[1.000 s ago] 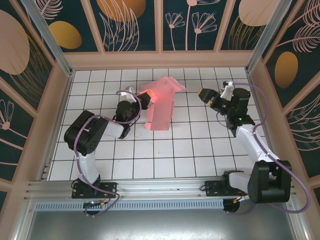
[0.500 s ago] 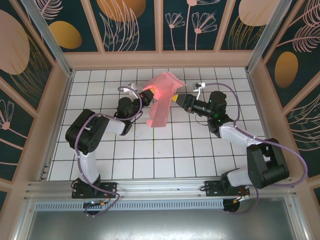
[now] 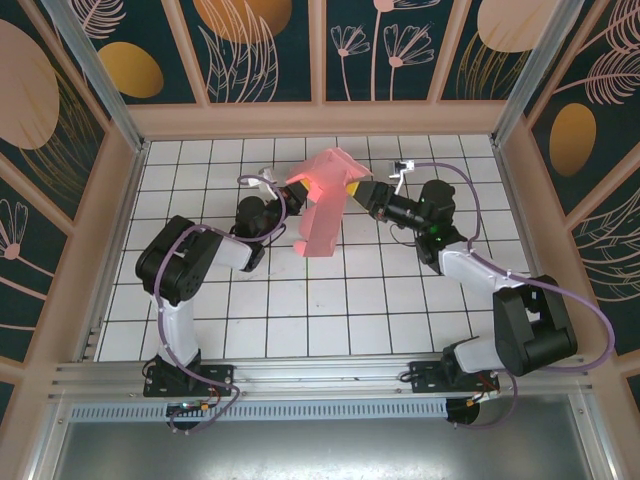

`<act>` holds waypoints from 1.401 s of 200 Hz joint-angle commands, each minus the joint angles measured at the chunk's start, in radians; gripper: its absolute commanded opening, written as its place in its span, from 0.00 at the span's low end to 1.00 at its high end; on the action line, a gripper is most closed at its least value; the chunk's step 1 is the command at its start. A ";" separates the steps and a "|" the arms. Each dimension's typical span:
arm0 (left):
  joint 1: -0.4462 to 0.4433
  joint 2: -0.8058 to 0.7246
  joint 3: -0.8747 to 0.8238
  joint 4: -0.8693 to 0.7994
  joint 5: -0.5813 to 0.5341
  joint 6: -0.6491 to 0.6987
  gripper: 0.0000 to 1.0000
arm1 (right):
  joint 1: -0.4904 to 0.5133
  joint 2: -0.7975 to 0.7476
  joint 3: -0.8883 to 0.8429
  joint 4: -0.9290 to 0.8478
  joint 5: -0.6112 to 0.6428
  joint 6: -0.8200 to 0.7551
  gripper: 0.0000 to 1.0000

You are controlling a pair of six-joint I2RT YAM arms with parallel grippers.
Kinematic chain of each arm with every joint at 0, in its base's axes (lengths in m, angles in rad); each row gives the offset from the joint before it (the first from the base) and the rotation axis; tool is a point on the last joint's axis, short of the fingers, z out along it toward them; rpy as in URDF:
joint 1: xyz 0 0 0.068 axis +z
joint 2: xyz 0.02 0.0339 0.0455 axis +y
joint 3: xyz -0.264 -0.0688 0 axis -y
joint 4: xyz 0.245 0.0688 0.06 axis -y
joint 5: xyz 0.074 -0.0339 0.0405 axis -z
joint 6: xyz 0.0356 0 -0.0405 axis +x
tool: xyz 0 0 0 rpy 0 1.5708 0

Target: Fold the paper box

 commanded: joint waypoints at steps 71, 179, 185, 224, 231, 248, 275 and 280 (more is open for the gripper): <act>0.005 0.017 0.004 0.089 0.007 0.011 0.00 | -0.004 0.038 0.088 -0.149 0.071 0.024 0.28; 0.006 0.035 0.009 0.083 -0.001 -0.008 0.00 | -0.013 -0.003 0.044 -0.137 0.099 0.016 0.37; 0.005 0.035 0.009 0.083 0.001 -0.007 0.00 | -0.009 0.005 0.051 -0.134 0.094 0.014 0.37; 0.006 0.035 0.010 0.081 0.009 -0.006 0.00 | 0.004 0.048 0.093 -0.128 0.066 0.014 0.38; 0.006 0.033 0.010 0.080 0.010 -0.006 0.00 | 0.006 0.057 0.097 -0.126 0.066 0.018 0.37; 0.005 0.033 0.012 0.077 0.014 -0.002 0.00 | 0.009 0.075 0.104 -0.113 0.065 0.029 0.34; 0.005 0.031 0.012 0.071 0.014 0.000 0.00 | 0.013 0.096 0.110 -0.115 0.061 0.041 0.21; 0.005 0.032 0.011 0.071 0.014 0.002 0.00 | 0.015 0.098 0.110 -0.116 0.061 0.042 0.19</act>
